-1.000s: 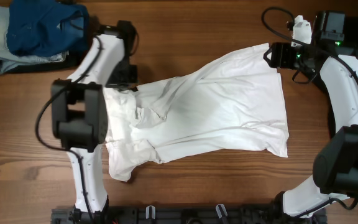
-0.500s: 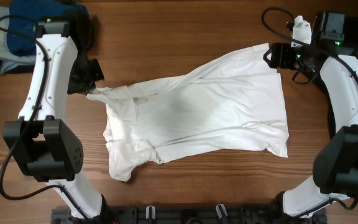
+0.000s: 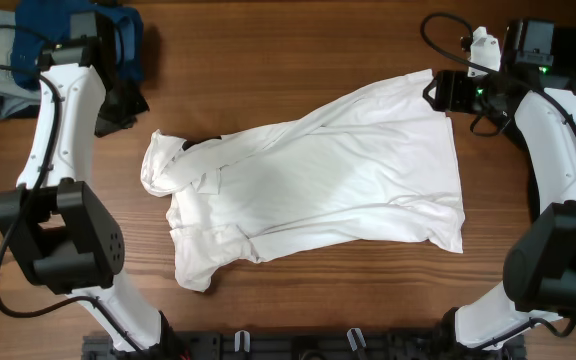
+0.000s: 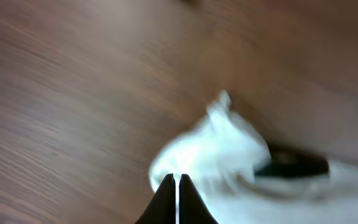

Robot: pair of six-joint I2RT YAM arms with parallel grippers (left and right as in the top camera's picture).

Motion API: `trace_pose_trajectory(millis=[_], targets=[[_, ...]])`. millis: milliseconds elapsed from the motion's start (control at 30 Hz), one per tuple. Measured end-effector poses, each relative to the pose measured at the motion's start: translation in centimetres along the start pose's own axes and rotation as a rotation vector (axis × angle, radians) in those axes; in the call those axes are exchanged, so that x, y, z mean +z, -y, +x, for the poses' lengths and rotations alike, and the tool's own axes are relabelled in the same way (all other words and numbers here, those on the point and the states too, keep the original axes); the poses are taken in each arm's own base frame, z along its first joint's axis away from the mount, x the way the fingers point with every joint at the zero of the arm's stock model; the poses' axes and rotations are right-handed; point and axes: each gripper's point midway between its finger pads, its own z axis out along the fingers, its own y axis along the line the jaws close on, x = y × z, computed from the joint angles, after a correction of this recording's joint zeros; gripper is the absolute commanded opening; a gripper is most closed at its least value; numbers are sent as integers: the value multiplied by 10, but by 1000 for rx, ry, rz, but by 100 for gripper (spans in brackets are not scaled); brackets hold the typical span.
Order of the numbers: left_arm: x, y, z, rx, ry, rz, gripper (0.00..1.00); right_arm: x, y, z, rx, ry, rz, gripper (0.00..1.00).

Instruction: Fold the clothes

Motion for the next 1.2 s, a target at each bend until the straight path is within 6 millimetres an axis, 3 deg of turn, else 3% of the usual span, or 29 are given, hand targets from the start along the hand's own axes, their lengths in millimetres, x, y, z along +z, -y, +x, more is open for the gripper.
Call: trace_pose_trajectory(millis=[100,167,267,367,467,600,700,833,933,1200], targets=[[-5,36,42,145,-127,58,14,0,0,1,1,-3,-1,80],[-8,65,73,262,-188,73,18,0,0,1,1,-3,-2,80],[1,92,122,395,-279,65,19,0,0,2,2,-7,-2,80],[23,104,162,471,-338,44,20,0,-1,2,2,-6,-5,80],[42,109,184,494,-351,28,22,0,-1,2,2,-6,-5,80],[53,106,191,470,-313,-46,26,0,-3,1,2,-5,-18,80],[59,101,178,414,-246,-100,40,0,-4,1,2,-5,-24,80],[67,103,160,367,-151,-117,43,0,-4,1,2,-5,-24,80],[76,104,151,352,-93,-123,41,0,-4,1,2,-5,-24,80],[88,91,153,352,-70,-171,35,0,-4,1,2,-5,-25,80]])
